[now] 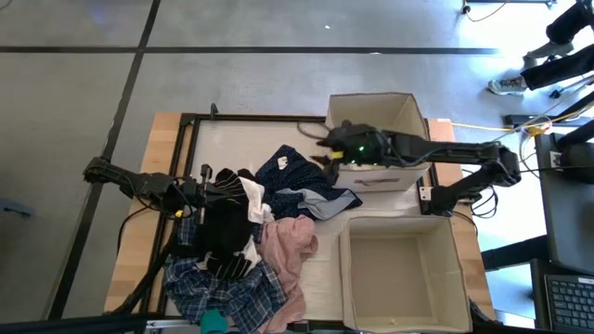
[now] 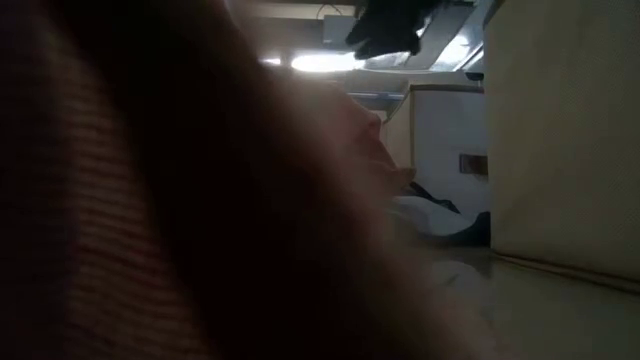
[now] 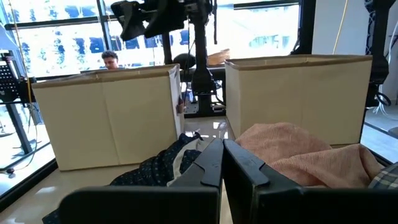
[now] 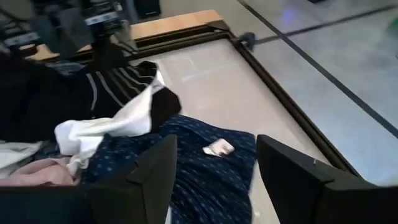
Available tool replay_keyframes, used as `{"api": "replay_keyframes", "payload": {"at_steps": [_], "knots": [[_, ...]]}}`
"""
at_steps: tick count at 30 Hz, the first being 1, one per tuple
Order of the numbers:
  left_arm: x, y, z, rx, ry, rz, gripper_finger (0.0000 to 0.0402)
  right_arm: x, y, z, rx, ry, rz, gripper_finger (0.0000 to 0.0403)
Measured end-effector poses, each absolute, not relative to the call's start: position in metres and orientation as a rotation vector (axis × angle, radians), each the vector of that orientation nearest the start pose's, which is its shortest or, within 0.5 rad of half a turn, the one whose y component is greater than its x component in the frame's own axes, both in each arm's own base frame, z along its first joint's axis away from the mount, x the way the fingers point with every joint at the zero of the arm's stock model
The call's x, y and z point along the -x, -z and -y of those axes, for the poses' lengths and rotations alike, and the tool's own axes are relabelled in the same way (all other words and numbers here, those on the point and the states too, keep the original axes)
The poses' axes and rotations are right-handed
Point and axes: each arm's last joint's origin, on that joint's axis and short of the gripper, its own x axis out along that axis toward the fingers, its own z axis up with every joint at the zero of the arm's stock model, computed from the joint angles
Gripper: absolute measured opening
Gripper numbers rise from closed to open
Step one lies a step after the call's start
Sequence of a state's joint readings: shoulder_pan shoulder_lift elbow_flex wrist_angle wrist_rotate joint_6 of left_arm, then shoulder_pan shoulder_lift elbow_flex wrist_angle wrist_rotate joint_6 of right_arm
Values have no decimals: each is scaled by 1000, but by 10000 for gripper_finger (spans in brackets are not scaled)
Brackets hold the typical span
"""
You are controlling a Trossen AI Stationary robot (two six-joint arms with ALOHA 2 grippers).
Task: Sort clothes
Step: Put the white sock into the laundry organizer
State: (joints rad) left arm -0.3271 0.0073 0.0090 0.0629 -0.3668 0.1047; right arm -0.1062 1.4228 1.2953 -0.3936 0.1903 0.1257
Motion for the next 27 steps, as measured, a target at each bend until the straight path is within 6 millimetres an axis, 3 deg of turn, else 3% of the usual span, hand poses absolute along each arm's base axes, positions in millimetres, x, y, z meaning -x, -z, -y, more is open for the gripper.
{"api": "replay_keyframes", "payload": {"at_steps": [19, 27], "knots": [[-94, -172, 21, -83, -43, 59, 1, -383, -282, -9, 54, 93, -511, 221], [-94, -172, 21, -83, -43, 59, 1, -408, -255, -16, 45, -25, -461, 221]]}}
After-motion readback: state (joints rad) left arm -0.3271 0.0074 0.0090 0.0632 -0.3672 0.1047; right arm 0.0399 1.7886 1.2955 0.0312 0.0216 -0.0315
